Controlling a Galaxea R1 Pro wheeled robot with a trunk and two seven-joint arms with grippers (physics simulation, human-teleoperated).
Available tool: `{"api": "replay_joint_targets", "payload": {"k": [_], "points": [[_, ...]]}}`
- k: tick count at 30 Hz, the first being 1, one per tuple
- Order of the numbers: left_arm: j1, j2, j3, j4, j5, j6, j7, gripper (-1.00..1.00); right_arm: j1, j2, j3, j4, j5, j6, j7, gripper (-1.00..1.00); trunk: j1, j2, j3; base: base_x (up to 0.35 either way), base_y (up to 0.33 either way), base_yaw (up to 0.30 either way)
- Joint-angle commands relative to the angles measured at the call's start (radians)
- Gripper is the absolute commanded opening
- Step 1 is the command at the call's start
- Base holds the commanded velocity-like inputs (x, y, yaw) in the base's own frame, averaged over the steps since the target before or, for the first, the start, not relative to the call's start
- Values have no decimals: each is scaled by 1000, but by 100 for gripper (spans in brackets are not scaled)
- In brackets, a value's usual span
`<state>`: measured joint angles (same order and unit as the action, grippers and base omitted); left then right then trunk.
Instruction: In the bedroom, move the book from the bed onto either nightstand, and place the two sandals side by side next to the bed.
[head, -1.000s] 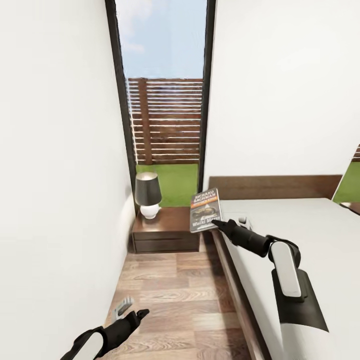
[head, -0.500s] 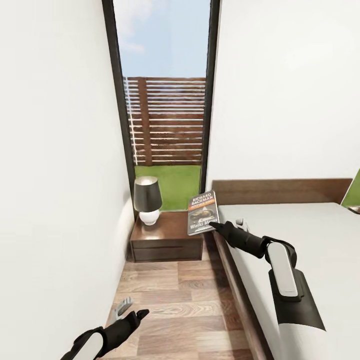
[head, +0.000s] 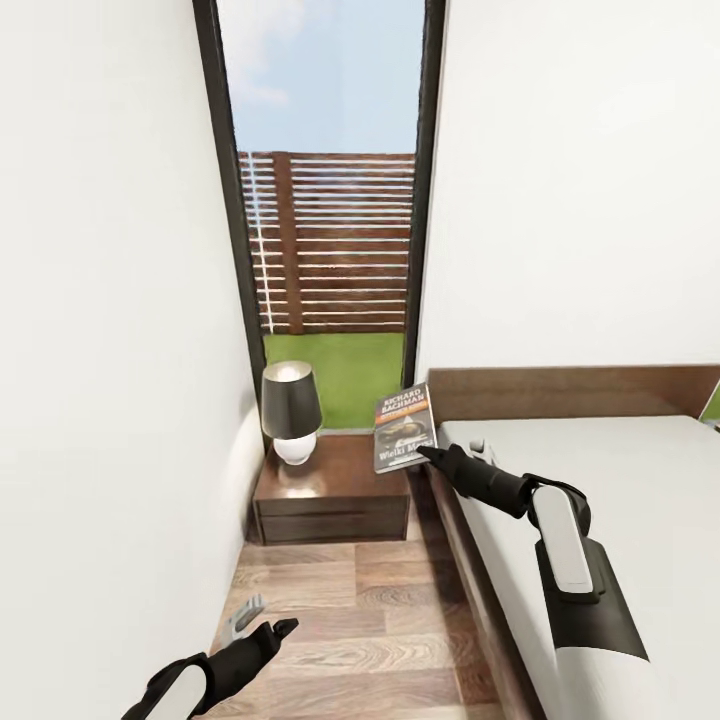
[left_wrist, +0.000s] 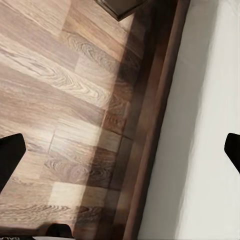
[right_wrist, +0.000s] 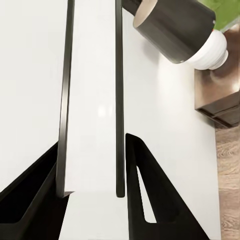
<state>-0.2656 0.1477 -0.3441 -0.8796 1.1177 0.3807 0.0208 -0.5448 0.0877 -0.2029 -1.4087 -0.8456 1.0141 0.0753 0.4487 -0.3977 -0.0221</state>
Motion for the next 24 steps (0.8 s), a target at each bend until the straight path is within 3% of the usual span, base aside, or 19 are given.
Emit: {"api": "replay_joint_targets", "payload": {"k": [1, 6, 13, 17, 19, 21, 24], "points": [[-1, 1, -3, -1, 7, 1, 2, 100, -1, 1, -3, 0, -1, 6, 8, -100, 1, -2, -2, 328, 0, 0], [-1, 2, -3, -1, 8, 1, 0, 100, -2, 2, -3, 16, -3, 6, 9, -100, 1, -2, -2, 328, 0, 0], [3, 13, -5, -1, 7, 3, -6, 100, -23, -1, -3, 112, -7, 4, 10, -100, 1, -2, -2, 328, 0, 0], [19, 24, -5, -4, -42, 8, -11, 100, -36, 4, 4, 188, -2, -35, 10, -100, 1, -2, -2, 328, 0, 0], [34, 30, -3, -6, -87, 8, -12, 100, -39, 5, 35, 253, -1, -124, 11, -100, 1, -2, -2, 328, 0, 0], [38, 31, -3, -5, -98, 9, -12, 100, -40, 5, 52, 276, -1, -157, 11, -100, 1, -2, -2, 328, 0, 0], [48, 31, -1, -1, -131, 8, -10, 100, -46, 5, 129, 372, -6, -269, 17, -100, 1, -2, -2, 328, 0, 0]]}}
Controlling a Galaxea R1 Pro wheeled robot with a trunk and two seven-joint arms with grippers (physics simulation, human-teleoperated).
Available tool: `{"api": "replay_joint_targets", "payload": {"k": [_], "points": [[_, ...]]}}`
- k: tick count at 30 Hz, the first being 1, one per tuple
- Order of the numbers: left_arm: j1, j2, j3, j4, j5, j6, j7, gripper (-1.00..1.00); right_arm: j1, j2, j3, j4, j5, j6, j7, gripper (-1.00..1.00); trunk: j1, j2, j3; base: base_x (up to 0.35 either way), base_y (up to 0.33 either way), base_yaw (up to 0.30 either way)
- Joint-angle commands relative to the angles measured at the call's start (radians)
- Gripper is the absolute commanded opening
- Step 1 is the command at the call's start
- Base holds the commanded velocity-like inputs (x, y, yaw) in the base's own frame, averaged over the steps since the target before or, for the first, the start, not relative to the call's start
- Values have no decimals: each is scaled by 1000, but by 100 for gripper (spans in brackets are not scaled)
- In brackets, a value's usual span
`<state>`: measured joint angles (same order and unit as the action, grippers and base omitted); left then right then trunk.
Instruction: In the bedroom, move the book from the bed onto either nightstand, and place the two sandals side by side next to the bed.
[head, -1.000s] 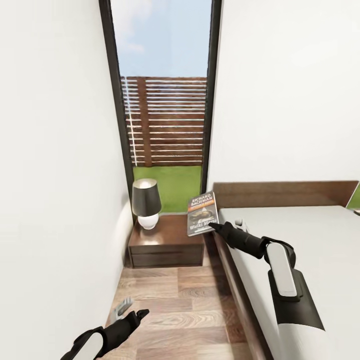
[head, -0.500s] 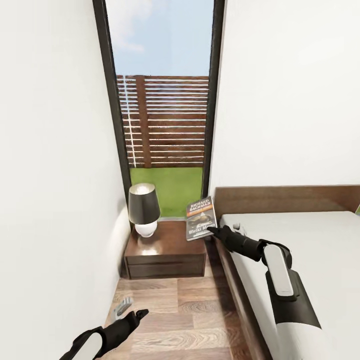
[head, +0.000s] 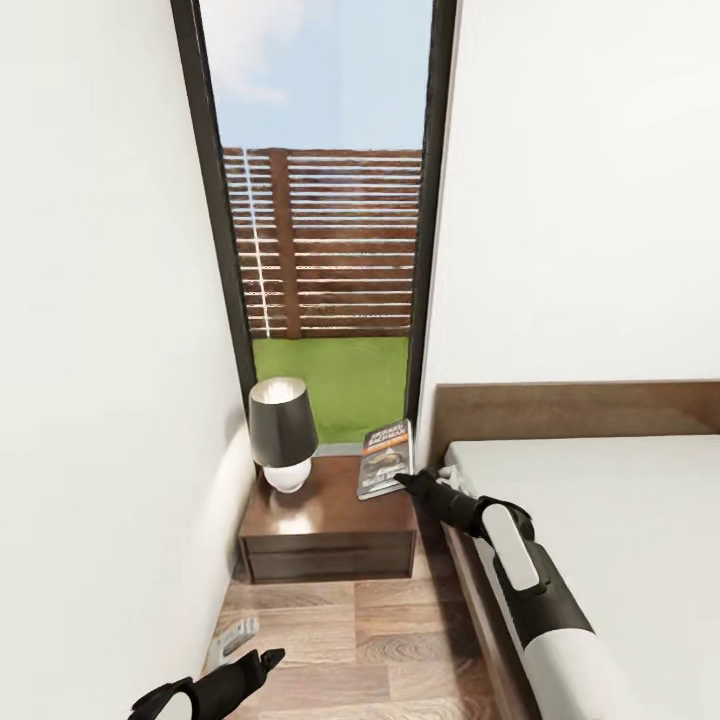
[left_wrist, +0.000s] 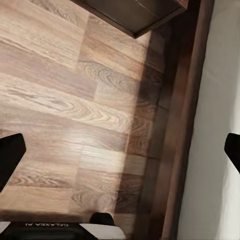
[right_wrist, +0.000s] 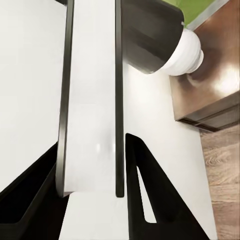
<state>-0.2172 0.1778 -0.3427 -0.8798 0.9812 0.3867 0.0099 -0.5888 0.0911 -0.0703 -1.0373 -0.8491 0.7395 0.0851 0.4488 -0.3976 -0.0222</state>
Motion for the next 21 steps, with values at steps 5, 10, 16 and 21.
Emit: {"api": "replay_joint_targets", "payload": {"k": [5, 10, 16, 21], "points": [[2, 4, -2, 9, -5, -3, 4, 100, -5, 2, 27, 47, -3, -36, 39, -100, 1, -2, -2, 328, 0, 0], [4, 4, 1, 85, -5, -19, 2, 100, -13, 4, 41, 93, 1, -52, 61, -100, 1, -2, -2, 328, 0, 0], [4, -2, 3, 129, -9, -33, -5, 100, -27, 4, 44, 126, 3, -54, 66, -100, 1, -2, -2, 328, 0, 0], [4, -5, 5, 145, -11, -39, -9, 100, -33, 2, 45, 140, 3, -55, 73, -100, 1, -2, -2, 328, 0, 0]]}}
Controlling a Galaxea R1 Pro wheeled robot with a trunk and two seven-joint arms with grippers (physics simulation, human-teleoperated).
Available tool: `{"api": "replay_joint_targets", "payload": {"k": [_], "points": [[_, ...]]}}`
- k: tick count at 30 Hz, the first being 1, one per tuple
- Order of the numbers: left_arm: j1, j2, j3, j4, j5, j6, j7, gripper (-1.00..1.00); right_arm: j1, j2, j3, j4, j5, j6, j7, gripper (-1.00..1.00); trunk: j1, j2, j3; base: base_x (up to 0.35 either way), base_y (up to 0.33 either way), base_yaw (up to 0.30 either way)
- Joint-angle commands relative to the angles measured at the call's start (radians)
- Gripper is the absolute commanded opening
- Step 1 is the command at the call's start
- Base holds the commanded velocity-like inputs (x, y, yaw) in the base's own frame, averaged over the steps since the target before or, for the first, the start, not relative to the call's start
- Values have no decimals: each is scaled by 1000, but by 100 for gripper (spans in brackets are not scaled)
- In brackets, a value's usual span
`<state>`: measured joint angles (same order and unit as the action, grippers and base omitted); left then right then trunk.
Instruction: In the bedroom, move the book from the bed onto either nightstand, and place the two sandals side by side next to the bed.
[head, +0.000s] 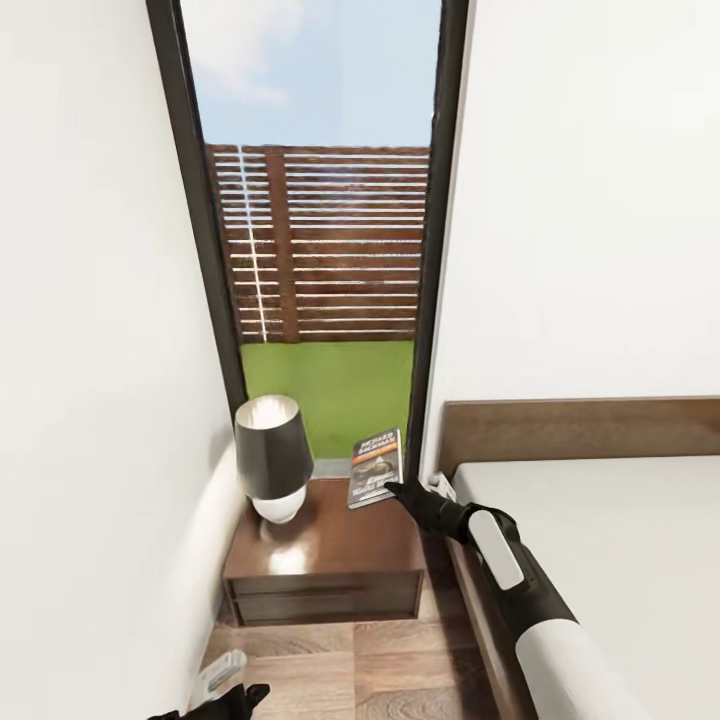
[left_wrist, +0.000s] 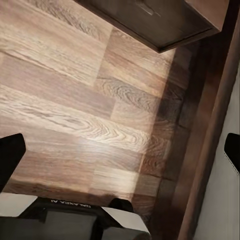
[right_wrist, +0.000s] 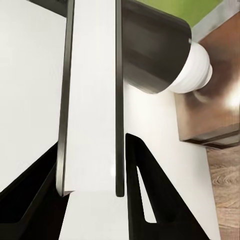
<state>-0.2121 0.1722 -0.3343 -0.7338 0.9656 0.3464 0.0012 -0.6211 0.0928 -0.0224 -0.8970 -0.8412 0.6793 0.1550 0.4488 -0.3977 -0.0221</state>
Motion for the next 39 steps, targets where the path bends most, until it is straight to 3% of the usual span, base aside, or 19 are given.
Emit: {"api": "replay_joint_targets", "payload": {"k": [1, 16, 29, 30, 39], "points": [[-1, 1, -2, 1, 5, 1, 0, 100, -1, 1, -2, 0, -4, 5, 4, -100, 1, -2, -2, 327, 0, 0], [-1, 0, 1, 5, 7, -4, 0, 100, -2, 2, 6, 5, -4, 6, 5, -100, 1, -2, -2, 327, 0, 0], [-1, 6, 7, 9, 20, 6, 8, 100, -2, 4, 94, 23, -6, 6, 6, -100, 1, -2, -2, 193, 0, 0], [1, 13, 73, 8, 88, 75, 8, 100, -2, 2, 109, 32, -8, 11, 65, -100, 5, -9, -5, 9, 0, 0], [2, 14, 93, 11, 107, 102, 9, 100, -2, 0, 110, 35, -8, 11, 103, -100, 40, -72, -34, 3, 0, 0]]}}
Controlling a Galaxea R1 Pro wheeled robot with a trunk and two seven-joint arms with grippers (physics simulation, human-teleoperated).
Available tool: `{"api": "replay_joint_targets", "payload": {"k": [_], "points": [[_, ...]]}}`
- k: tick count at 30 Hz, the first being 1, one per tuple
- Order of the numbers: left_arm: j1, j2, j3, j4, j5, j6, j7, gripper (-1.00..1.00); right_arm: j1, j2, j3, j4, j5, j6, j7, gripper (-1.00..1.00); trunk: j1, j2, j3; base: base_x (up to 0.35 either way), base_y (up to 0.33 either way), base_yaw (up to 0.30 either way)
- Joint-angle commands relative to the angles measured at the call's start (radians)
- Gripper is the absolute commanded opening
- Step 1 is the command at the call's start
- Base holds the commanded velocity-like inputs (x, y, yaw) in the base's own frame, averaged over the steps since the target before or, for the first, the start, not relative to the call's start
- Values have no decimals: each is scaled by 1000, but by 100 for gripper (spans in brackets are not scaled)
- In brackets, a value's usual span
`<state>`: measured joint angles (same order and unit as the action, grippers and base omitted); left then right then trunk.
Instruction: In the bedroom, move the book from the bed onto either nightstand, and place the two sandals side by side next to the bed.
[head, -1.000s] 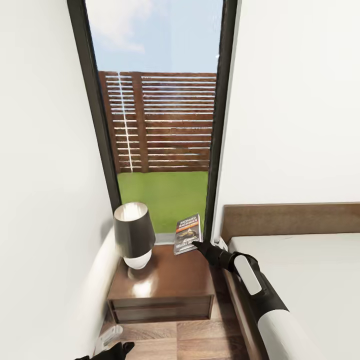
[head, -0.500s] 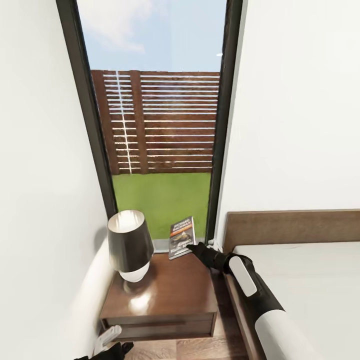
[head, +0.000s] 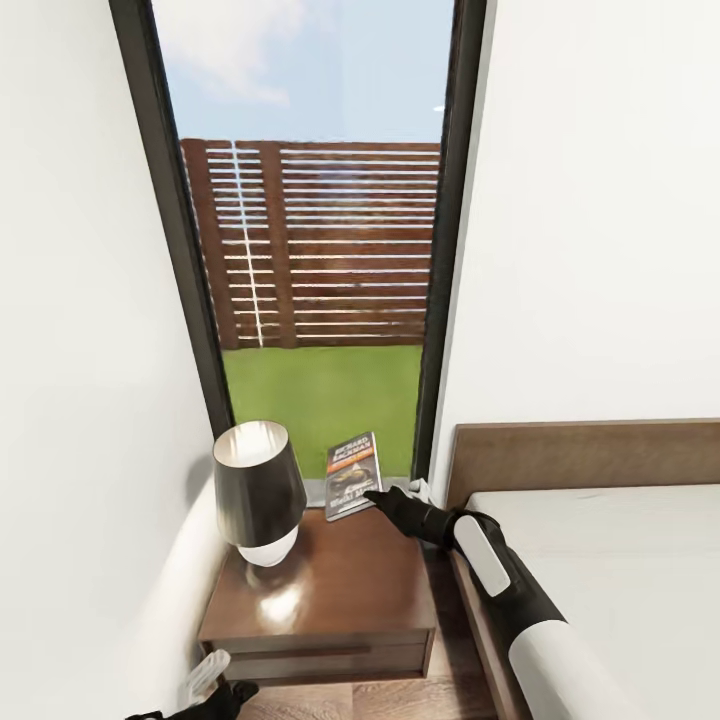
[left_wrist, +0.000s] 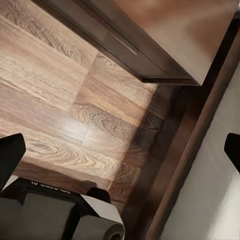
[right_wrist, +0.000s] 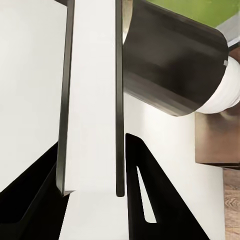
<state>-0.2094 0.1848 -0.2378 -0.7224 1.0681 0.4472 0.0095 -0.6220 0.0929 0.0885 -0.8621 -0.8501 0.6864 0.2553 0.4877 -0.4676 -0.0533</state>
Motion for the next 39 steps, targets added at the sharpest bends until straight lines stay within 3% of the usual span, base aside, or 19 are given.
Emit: {"api": "replay_joint_targets", "payload": {"k": [1, 15, 39], "points": [[-1, 1, -2, 1, 6, 6, 1, 100, -1, 0, -1, 1, 0, 3, 6, -100, 4, -9, -5, 0, 0, 0], [-1, 2, -2, 6, 7, 3, -5, 100, -12, 2, -5, 73, -6, -5, 6, -100, 58, -107, -49, 0, 0, 0], [-2, 3, -2, 7, 4, -4, 5, 100, -21, 1, -6, 80, -7, 2, 27, -100, 150, -275, -124, 0, 0, 0]]}}
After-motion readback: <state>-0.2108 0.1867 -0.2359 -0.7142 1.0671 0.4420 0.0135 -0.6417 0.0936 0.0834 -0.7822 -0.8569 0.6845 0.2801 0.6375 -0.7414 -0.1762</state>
